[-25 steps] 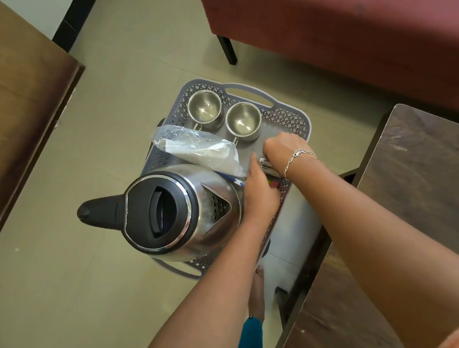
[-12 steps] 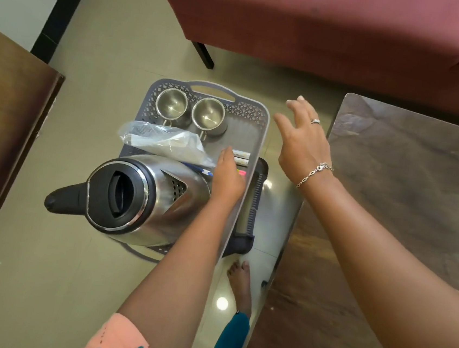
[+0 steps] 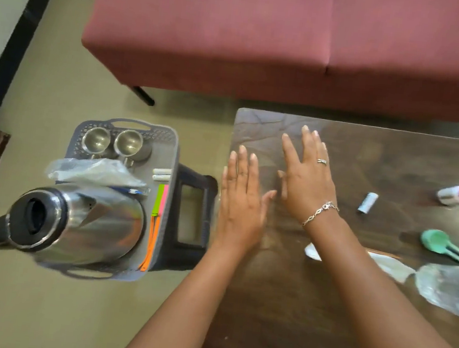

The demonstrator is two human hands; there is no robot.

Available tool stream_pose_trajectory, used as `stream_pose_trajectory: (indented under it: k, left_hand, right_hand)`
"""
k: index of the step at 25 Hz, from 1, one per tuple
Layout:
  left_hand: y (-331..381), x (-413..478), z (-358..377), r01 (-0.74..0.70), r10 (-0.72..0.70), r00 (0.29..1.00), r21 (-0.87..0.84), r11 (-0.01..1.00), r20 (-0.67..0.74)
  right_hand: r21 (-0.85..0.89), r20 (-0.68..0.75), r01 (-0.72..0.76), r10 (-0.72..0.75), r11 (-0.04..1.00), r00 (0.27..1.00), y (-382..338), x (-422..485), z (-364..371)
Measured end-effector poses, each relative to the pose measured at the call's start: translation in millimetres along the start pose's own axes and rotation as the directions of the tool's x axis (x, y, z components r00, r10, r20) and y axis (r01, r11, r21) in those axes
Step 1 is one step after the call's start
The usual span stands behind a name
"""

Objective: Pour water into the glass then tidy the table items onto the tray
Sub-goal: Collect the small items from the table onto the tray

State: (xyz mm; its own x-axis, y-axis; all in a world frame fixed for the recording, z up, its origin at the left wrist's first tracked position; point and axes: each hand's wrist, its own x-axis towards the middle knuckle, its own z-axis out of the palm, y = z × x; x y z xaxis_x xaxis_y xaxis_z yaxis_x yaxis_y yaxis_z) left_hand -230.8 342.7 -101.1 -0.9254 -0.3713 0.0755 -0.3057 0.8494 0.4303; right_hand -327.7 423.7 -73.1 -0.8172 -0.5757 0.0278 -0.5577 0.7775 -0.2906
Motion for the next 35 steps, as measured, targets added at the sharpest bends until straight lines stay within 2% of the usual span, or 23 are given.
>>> stream_pose_trajectory:
  k: [3,8,11,14,17,19,21,24,29,31,35]
  left_hand:
    - [60.8,0.7,15.7,-0.150,0.148,0.987,0.028,0.988,0.069]
    - [143.1,12.8,46.3,-0.281,0.266,0.942,0.047,0.959,0.205]
    - [172.8,20.0,66.2,-0.296,0.278,0.929,0.041,0.954,0.243]
    - [193.5,29.6,86.5,-0.238,0.225,0.922,0.004,0.971,0.316]
    - [203.2,42.0,98.6,-0.112,0.104,0.934,0.004,0.994,0.343]
    - [203.5,50.6,106.4,0.040,-0.041,0.926,0.011,0.999,0.375]
    - [202.3,57.4,115.5,0.165,-0.177,0.895,0.065,0.984,0.409]
    - [200.6,63.4,127.7,0.259,-0.297,0.851,0.146,0.955,0.433]
    - [198.6,71.5,145.4,0.310,-0.362,0.811,0.187,0.932,0.459]
    - [197.2,71.3,150.2,0.345,-0.391,0.792,0.185,0.920,0.468]
    - [194.9,67.9,151.3,0.363,-0.395,0.782,0.164,0.917,0.483]
  right_hand:
    - [-0.001,-0.105,-0.096,0.096,0.995,0.990,57.5,-35.8,-35.7]
    - [-0.012,-0.224,-0.272,0.263,0.962,0.939,168.9,-106.6,-86.0]
    - [0.062,-0.253,-0.369,0.372,0.927,0.893,220.1,-138.2,-103.9]
    - [0.187,-0.275,-0.461,0.496,0.868,0.823,267.7,-168.0,-118.9]
    - [0.317,-0.257,-0.601,0.676,0.734,0.690,315.3,-197.9,-119.9]
    - [0.372,-0.123,-0.757,0.837,0.537,0.534,345.1,-214.7,-109.8]
    - [0.354,0.026,-0.865,0.921,0.355,0.388,367.1,-227.3,-93.9]
    - [0.330,0.127,-0.914,0.949,0.235,0.290,384.9,-235.5,-70.1]
    - [0.284,0.218,-0.948,0.953,0.145,0.212,401.1,-238.5,-34.4]
    - [0.259,0.198,-0.951,0.954,0.170,0.224,400.7,-238.0,-26.3]
    - [0.211,0.123,-0.941,0.948,0.265,0.294,396.7,-239.3,-23.8]
